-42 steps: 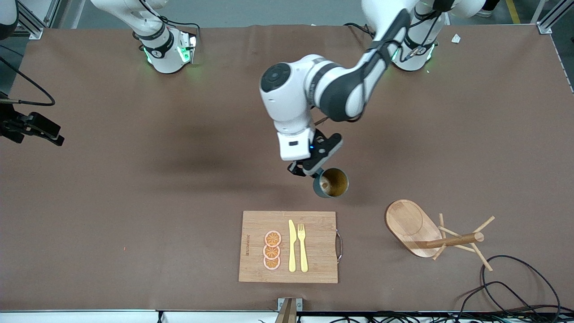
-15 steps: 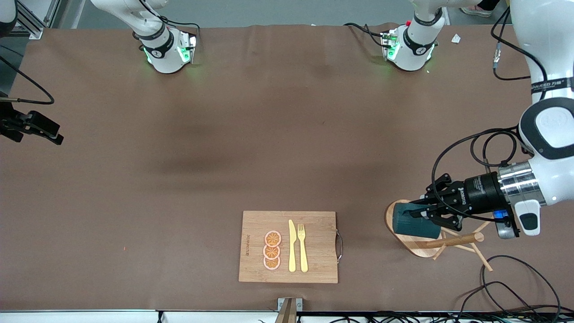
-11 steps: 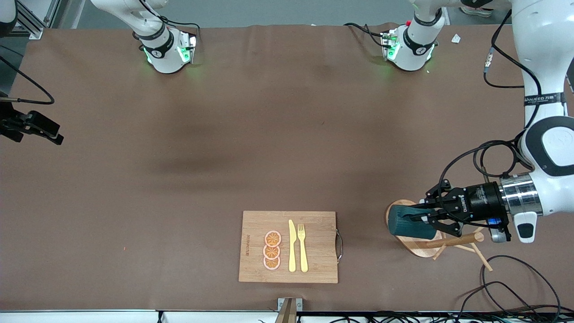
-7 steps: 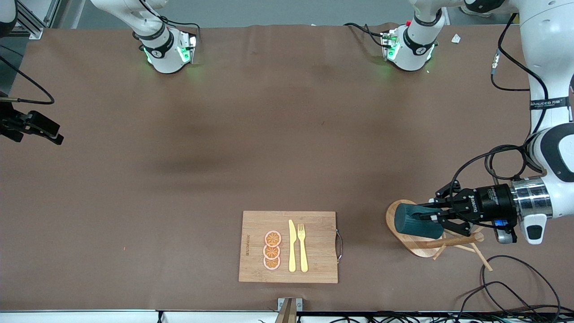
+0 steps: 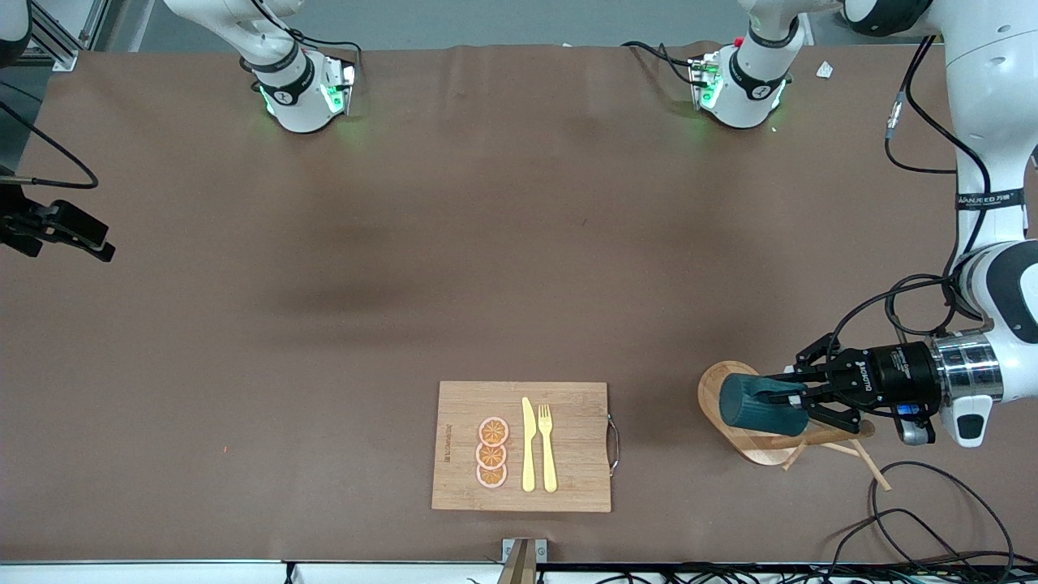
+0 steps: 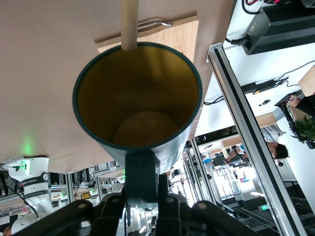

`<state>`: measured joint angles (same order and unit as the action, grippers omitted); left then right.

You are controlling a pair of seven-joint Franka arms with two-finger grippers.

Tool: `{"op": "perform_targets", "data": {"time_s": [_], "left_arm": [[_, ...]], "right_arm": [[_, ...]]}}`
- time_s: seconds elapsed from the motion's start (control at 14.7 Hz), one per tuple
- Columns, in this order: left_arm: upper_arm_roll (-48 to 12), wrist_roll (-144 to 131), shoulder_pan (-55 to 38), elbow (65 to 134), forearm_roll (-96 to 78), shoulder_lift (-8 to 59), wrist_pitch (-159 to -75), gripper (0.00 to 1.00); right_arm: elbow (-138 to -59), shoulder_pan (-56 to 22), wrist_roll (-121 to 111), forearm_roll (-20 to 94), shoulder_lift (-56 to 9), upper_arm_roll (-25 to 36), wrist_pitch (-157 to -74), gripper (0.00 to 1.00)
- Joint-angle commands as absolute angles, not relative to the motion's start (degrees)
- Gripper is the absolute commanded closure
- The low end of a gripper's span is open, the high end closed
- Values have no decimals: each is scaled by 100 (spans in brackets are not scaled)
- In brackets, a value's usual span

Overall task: Pass cup and hang on rack
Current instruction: 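Align the mug handle over a rack peg with the left gripper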

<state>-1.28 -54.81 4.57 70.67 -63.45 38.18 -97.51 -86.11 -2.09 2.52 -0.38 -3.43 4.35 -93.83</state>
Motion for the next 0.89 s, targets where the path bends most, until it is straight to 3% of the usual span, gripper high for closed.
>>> {"op": "perform_targets", "data": {"time_s": [0.0, 0.82], "left_arm": [[-158, -5405, 580, 7022, -6495, 3841, -9633, 98], [-158, -5362, 747, 7022, -6601, 4043, -9562, 98]], "right_arm": [[-8710, -211, 220, -158, -211, 413, -9360, 0], [-8710, -202, 220, -167, -211, 422, -9360, 0]]}}
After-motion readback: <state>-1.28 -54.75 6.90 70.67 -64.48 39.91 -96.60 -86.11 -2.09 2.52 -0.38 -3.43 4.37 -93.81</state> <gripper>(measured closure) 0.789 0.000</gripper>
